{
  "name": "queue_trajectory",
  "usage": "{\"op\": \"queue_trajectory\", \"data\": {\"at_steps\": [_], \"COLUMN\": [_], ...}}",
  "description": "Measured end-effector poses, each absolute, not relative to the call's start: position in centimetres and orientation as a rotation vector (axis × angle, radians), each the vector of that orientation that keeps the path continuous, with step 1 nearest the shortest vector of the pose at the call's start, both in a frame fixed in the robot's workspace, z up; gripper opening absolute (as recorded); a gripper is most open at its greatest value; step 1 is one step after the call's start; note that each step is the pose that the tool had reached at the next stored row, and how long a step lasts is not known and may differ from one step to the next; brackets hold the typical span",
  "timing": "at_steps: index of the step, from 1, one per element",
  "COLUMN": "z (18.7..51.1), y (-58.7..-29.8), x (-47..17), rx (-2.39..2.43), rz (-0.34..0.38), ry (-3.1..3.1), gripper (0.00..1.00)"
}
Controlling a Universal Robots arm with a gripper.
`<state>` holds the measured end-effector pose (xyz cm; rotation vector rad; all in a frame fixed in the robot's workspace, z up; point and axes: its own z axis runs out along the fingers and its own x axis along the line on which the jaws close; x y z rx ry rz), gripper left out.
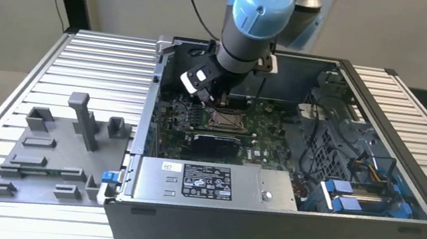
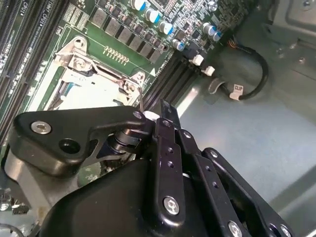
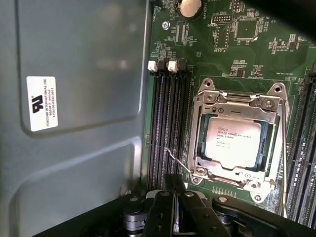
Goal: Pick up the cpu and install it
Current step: 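Place the cpu into insertion slot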
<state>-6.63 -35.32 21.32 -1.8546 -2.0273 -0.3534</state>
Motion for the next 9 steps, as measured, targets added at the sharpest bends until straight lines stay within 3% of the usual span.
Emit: {"op": "queue_trajectory", "data": {"at_steps": [9], "z": [20.80], "y": [-35.31], "x": [-6.63], "rx": [-1.856], "rz": [-0.353], "ry": [-2.026], "gripper": [0.00]}}
